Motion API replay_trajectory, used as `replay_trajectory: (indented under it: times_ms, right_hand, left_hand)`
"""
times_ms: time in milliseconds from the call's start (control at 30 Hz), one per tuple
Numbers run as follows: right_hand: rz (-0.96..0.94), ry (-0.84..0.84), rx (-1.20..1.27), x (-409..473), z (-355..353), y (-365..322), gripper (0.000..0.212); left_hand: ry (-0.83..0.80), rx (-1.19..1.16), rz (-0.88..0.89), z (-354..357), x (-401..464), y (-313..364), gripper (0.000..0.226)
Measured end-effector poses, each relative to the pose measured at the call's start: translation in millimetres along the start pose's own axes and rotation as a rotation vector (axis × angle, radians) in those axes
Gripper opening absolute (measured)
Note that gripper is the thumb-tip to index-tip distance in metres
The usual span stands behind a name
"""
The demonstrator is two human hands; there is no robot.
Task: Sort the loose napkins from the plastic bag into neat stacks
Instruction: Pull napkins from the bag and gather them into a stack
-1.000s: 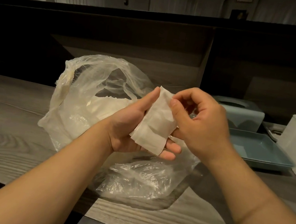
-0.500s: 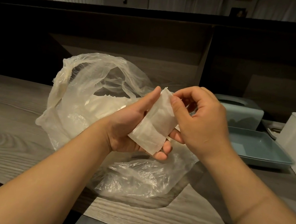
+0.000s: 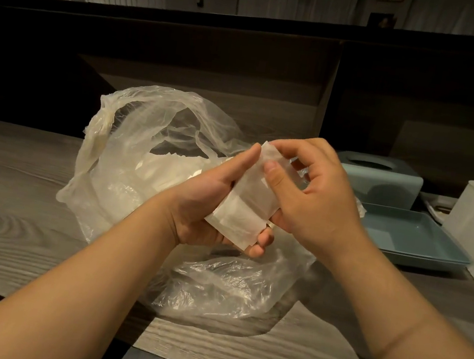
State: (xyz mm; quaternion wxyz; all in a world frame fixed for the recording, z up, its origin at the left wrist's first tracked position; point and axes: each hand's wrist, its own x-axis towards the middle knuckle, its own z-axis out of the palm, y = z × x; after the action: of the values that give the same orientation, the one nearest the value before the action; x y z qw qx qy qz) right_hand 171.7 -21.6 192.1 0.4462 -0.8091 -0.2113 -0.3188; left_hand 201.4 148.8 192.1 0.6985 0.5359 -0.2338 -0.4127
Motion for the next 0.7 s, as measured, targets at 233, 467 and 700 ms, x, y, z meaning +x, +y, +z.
replay_trajectory:
  times_ms: [233, 467, 700]
  right_hand:
    - [0.004, 0.115, 0.064, 0.7, -1.6, -1.0, 0.016]
    - [0.102, -0.006, 0.552, 2.0, -15.7, -15.2, 0.005]
    - [0.301, -0.126, 0.405, 3.2, -15.1, -14.7, 0.006]
  left_hand:
    - [-0.009, -0.021, 0.011, 1.8, 1.0, -0.5, 0.08]
    - [0.004, -0.046, 0.0, -1.8, 2.5, -1.2, 0.08]
    - [0.069, -0.032, 0.041, -1.2, 3.2, -1.0, 0.08]
